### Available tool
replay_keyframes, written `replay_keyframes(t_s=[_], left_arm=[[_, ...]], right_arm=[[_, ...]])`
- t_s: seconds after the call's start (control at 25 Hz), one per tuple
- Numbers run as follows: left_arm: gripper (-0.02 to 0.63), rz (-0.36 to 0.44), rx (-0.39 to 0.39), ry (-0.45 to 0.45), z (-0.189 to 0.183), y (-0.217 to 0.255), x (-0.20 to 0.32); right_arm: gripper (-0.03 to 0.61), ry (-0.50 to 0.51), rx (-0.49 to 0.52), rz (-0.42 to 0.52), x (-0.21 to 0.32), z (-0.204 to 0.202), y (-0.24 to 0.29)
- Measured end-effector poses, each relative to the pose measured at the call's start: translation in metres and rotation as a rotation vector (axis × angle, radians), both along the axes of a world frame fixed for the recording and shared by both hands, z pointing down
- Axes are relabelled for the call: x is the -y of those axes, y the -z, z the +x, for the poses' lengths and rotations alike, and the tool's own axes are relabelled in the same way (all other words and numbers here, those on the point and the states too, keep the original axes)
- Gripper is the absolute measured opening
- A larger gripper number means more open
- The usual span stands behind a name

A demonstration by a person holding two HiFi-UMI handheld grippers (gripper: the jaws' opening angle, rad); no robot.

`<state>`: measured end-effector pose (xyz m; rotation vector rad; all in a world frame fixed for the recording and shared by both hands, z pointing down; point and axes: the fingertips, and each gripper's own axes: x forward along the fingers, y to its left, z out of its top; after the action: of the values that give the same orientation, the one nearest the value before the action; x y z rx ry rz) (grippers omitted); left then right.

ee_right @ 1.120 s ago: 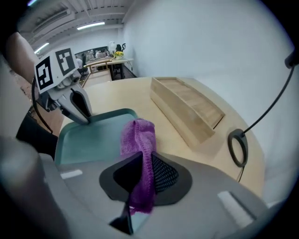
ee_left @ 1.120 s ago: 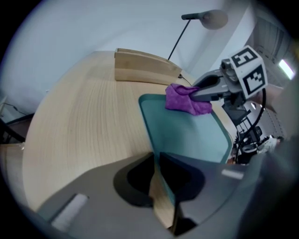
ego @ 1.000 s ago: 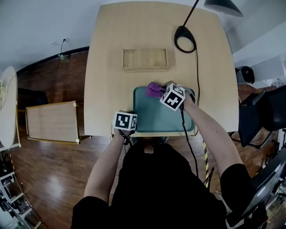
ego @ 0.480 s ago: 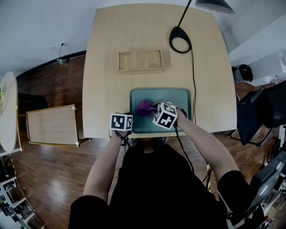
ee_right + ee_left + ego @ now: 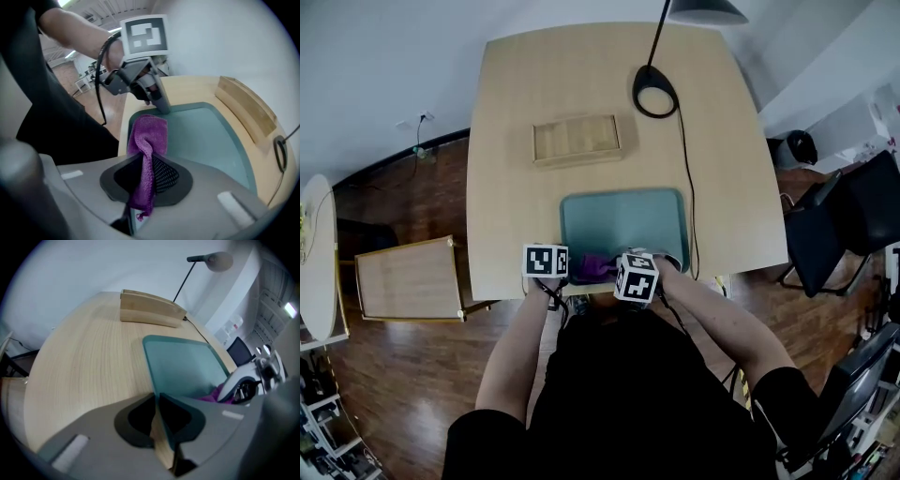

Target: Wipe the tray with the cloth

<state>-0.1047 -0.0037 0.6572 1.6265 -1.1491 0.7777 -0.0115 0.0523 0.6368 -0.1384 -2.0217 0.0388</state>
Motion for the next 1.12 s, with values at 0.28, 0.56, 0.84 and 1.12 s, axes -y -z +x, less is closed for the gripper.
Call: replay_keyframes(t_s=[0.28,0.56,0.84,1.12], left_arm=[[0.055,0.005,0.009,0.008,-0.001,0.0,0.002],[0.055,0.011,0.007,0.012,-0.001,0.001,0.002],[0.055,0.012,0.0,0.003,0.001,0.002,0.0],[0.055,0.028,-0.005,0.014,0.002,0.004,0.0]], right_arm=[[0.049,0.025,0.044,0.027,-0.007,0.002,0.0],[0.049,-0.152,0.111,-0.033,0.013,0.006,0.011],[0.049,-0.192,0.046,0.096,0.085,0.041,0.015],[0.049,-0.24,-0.031,0.242,0.182,0.067,0.025]])
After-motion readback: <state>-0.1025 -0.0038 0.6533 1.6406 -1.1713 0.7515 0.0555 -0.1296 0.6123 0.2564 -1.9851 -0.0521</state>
